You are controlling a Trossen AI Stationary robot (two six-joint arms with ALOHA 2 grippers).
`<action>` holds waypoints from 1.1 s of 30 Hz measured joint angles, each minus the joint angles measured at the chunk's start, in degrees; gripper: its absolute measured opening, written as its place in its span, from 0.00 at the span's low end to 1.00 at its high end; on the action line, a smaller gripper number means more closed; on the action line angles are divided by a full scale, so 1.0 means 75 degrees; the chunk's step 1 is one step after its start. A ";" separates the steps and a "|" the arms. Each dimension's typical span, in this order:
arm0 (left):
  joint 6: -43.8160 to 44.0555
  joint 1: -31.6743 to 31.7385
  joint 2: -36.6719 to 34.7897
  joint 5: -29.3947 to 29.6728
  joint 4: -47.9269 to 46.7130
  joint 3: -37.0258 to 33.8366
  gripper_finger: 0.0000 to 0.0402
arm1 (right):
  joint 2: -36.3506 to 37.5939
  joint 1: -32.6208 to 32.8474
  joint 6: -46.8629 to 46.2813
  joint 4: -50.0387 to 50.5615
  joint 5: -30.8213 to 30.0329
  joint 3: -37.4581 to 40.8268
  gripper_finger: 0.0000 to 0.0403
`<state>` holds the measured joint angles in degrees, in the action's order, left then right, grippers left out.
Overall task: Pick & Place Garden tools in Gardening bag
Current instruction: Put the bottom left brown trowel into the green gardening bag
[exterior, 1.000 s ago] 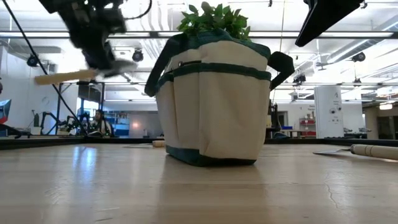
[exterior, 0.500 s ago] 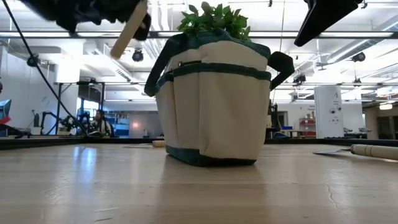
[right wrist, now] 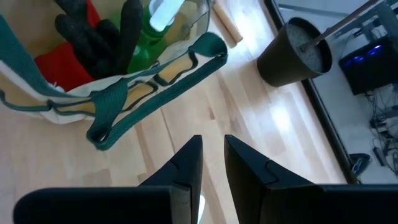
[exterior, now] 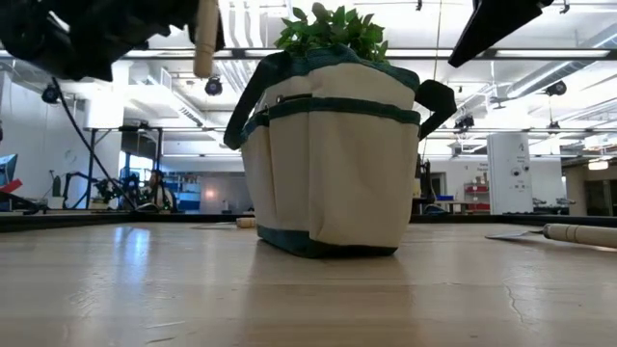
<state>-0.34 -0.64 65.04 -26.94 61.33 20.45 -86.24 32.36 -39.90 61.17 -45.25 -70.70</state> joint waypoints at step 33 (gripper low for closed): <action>0.0397 0.0003 0.2689 0.1203 0.1855 0.0326 0.00 | 0.0000 0.0000 -0.0025 0.0000 -0.0052 0.0000 0.15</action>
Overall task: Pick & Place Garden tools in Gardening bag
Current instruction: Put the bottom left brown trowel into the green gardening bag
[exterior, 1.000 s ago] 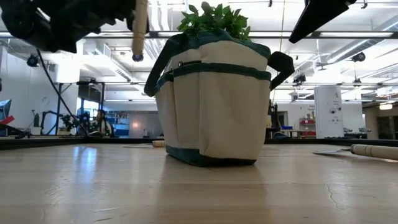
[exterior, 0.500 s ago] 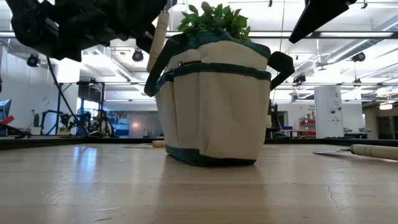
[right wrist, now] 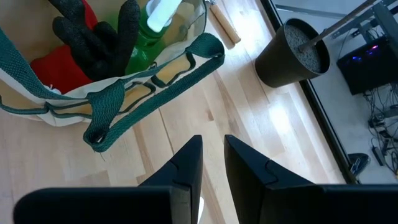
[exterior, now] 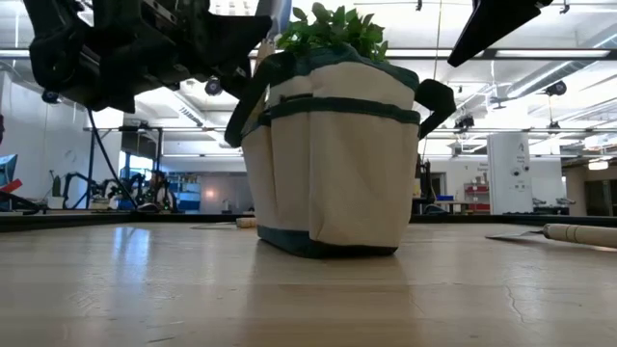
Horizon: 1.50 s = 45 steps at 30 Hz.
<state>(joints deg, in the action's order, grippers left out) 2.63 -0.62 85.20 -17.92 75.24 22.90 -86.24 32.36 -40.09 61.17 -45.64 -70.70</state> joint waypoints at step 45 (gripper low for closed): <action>-0.0057 0.0077 0.0616 -0.1031 -0.0171 0.0402 0.00 | 0.0003 0.0000 -0.0010 0.0009 0.0025 0.0000 0.15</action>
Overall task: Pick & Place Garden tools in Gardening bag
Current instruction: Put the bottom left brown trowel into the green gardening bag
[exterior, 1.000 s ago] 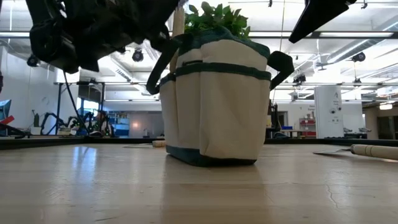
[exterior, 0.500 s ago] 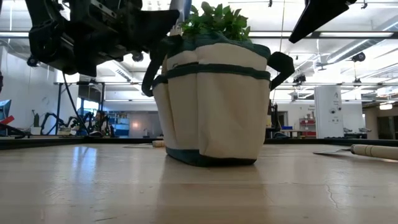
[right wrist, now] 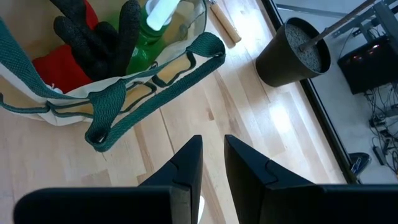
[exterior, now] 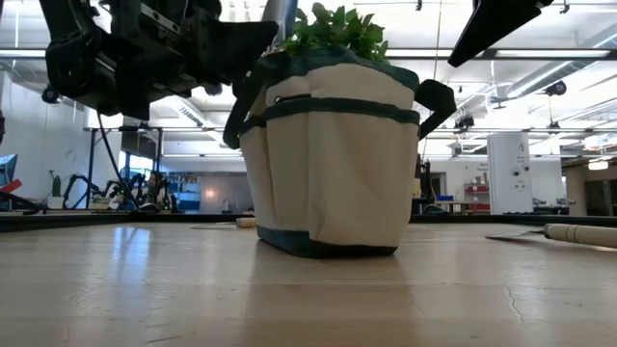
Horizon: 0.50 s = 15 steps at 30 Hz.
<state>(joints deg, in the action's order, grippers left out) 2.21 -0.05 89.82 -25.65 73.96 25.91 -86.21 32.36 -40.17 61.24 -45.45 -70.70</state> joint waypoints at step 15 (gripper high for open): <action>-0.0807 -0.0287 0.0020 -0.0114 -0.0074 -0.0035 0.00 | 0.0000 0.0000 0.0005 -0.0004 -0.0009 0.0000 0.15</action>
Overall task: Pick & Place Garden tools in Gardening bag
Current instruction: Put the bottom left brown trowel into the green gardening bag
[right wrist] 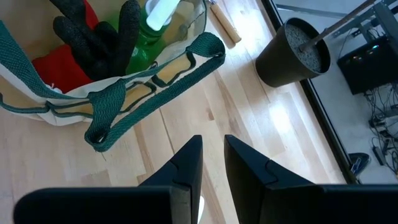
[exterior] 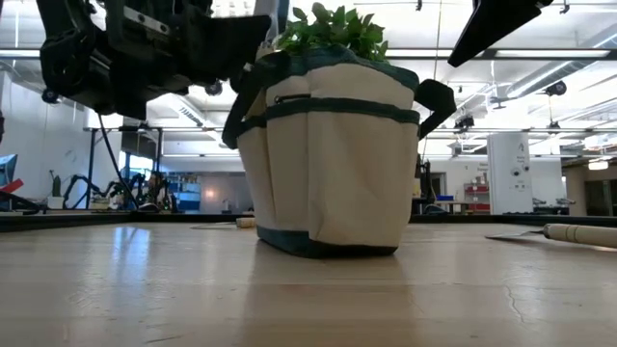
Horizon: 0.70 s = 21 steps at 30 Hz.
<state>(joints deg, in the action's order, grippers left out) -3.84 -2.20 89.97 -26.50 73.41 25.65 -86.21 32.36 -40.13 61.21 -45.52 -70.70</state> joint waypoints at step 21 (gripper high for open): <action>-0.0259 -0.0002 0.0000 0.1154 0.0672 -0.0496 0.00 | 0.0000 -0.0009 0.0004 -0.0008 -0.0015 0.0000 0.15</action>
<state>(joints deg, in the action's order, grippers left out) -5.79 -2.21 89.97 -17.85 78.45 21.93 -86.21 32.29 -40.10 61.15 -45.63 -70.70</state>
